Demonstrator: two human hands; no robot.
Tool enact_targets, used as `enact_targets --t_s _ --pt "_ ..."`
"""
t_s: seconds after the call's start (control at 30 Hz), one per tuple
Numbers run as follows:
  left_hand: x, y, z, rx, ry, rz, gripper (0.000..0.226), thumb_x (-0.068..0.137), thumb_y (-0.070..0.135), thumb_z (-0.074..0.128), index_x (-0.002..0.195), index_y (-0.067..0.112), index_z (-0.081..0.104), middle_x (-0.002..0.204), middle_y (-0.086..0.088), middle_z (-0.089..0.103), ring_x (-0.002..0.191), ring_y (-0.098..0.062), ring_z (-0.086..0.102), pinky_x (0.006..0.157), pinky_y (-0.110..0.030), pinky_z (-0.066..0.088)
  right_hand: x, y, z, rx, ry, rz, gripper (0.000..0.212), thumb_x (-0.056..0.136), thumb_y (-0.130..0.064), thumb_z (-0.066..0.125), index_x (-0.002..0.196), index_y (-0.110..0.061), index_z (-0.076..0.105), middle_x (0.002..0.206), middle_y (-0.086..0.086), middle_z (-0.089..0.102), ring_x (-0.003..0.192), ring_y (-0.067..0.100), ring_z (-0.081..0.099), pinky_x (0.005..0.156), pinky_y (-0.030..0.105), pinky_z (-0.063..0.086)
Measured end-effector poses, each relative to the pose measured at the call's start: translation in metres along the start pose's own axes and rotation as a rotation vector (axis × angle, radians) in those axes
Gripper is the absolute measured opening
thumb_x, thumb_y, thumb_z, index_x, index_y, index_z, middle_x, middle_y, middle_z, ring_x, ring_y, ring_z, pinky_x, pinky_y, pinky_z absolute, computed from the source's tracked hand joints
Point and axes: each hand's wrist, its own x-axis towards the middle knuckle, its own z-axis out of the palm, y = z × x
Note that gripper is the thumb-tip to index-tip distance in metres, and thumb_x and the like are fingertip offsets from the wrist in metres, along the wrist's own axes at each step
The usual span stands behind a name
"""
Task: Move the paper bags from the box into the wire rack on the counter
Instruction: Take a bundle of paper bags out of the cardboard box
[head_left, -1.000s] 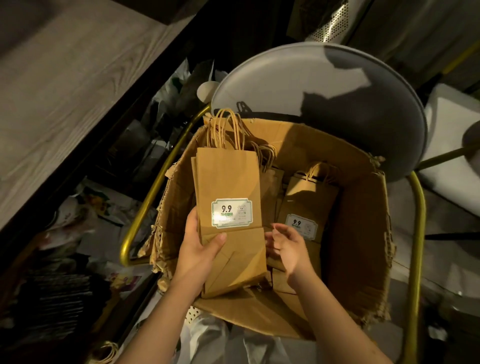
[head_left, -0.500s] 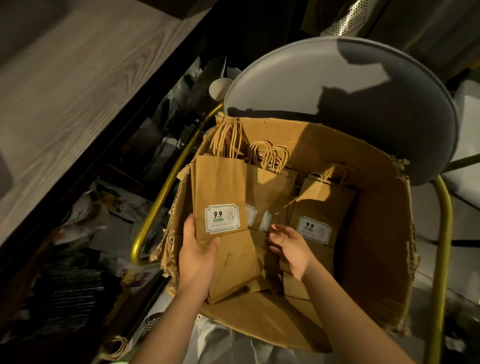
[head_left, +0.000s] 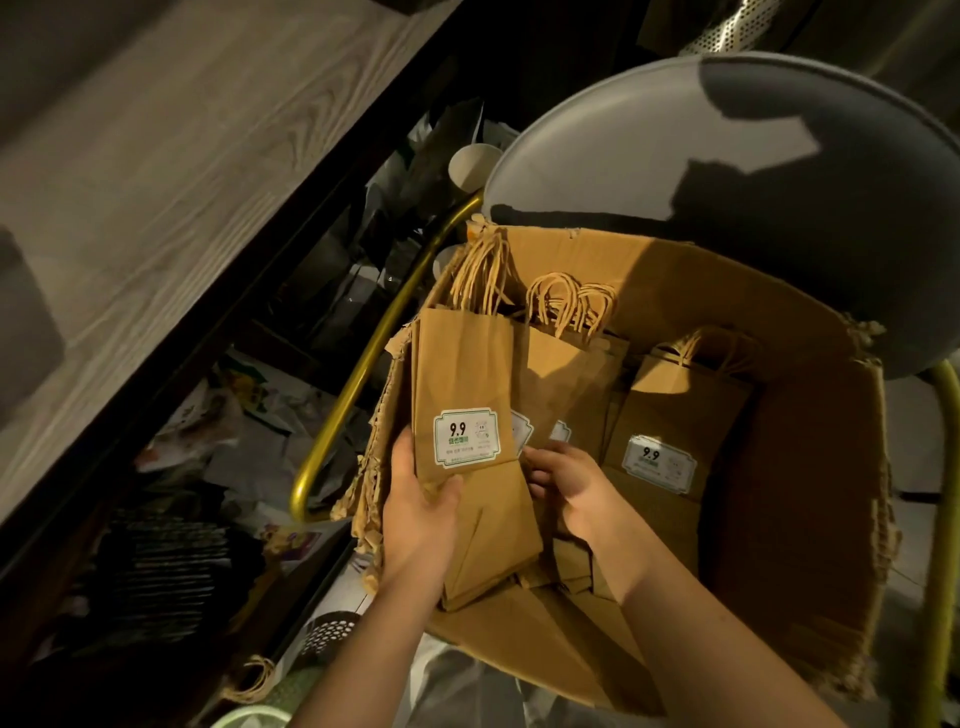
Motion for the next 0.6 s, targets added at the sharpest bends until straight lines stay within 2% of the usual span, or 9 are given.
enact_targets --t_s 0.07,0.13,0.2,0.27,0.33,0.4,0.5,0.6 --pt "0.0 0.0 0.001 0.003 0.002 -0.004 0.071 0.091 0.014 0.06 0.144 0.044 0.023 0.136 0.013 0.049 0.127 -0.015 0.044 0.105 -0.041 0.036 0.004 0.001 0.003 -0.096 0.034 -0.059 0.03 0.089 -0.004 0.064 0.119 -0.002 0.061 0.079 0.008 0.071 0.062 0.016 0.063 0.062 0.029 0.051" --pt "0.0 0.001 0.0 0.008 0.007 -0.011 0.071 0.091 0.014 0.06 0.143 0.045 0.023 0.135 0.014 0.049 0.126 -0.013 0.044 0.105 -0.041 0.036 0.006 0.002 0.006 -0.163 0.076 -0.111 0.029 0.091 -0.005 0.063 0.12 -0.005 0.061 0.1 0.011 0.071 0.084 0.023 0.069 0.078 0.036 0.056" --pt "-0.001 0.001 0.0 0.006 -0.002 -0.013 0.07 0.092 0.013 0.059 0.143 0.045 0.024 0.134 0.015 0.05 0.125 -0.012 0.044 0.105 -0.041 0.036 0.003 0.003 0.008 -0.121 0.129 -0.163 0.035 0.093 -0.005 0.059 0.128 -0.009 0.056 0.114 0.012 0.068 0.099 0.027 0.068 0.089 0.044 0.055" --pt "-0.001 0.001 0.0 -0.003 -0.017 -0.013 0.07 0.092 0.013 0.059 0.143 0.044 0.024 0.132 0.016 0.051 0.124 -0.012 0.045 0.105 -0.042 0.036 0.001 0.002 0.007 -0.048 0.248 -0.237 0.05 0.096 -0.006 0.054 0.143 -0.014 0.041 0.127 0.008 0.06 0.111 0.026 0.061 0.096 0.048 0.05" --pt "-0.001 0.001 -0.001 -0.002 -0.022 -0.021 0.07 0.092 0.013 0.058 0.143 0.044 0.023 0.128 0.018 0.051 0.122 -0.012 0.046 0.105 -0.041 0.036 -0.003 0.001 0.002 -0.059 0.402 -0.309 0.05 0.098 -0.01 0.05 0.145 -0.019 0.037 0.134 0.005 0.055 0.12 0.025 0.055 0.101 0.049 0.047" --pt "0.0 0.001 0.0 0.001 -0.022 -0.03 0.07 0.092 0.013 0.058 0.144 0.045 0.023 0.126 0.018 0.05 0.122 -0.013 0.046 0.104 -0.042 0.037 -0.01 -0.003 -0.009 -0.116 0.504 -0.398 0.039 0.099 -0.011 0.048 0.138 -0.021 0.046 0.131 0.004 0.058 0.122 0.024 0.055 0.1 0.045 0.048" --pt "0.0 0.0 0.001 0.008 -0.016 -0.033 0.069 0.092 0.013 0.059 0.142 0.046 0.024 0.133 0.014 0.052 0.125 -0.017 0.047 0.104 -0.047 0.038 -0.03 -0.013 -0.027 -0.133 0.576 -0.547 0.024 0.101 -0.01 0.044 0.119 -0.023 0.053 0.105 -0.008 0.06 0.104 0.014 0.06 0.079 0.026 0.049" --pt "0.0 -0.001 0.001 -0.006 -0.017 -0.023 0.07 0.091 0.012 0.059 0.141 0.047 0.025 0.132 0.013 0.053 0.125 -0.017 0.048 0.104 -0.047 0.038 -0.047 -0.025 -0.049 -0.086 0.591 -0.638 0.025 0.1 -0.011 0.045 0.113 -0.031 0.053 0.102 -0.016 0.059 0.097 0.006 0.06 0.081 0.03 0.049"
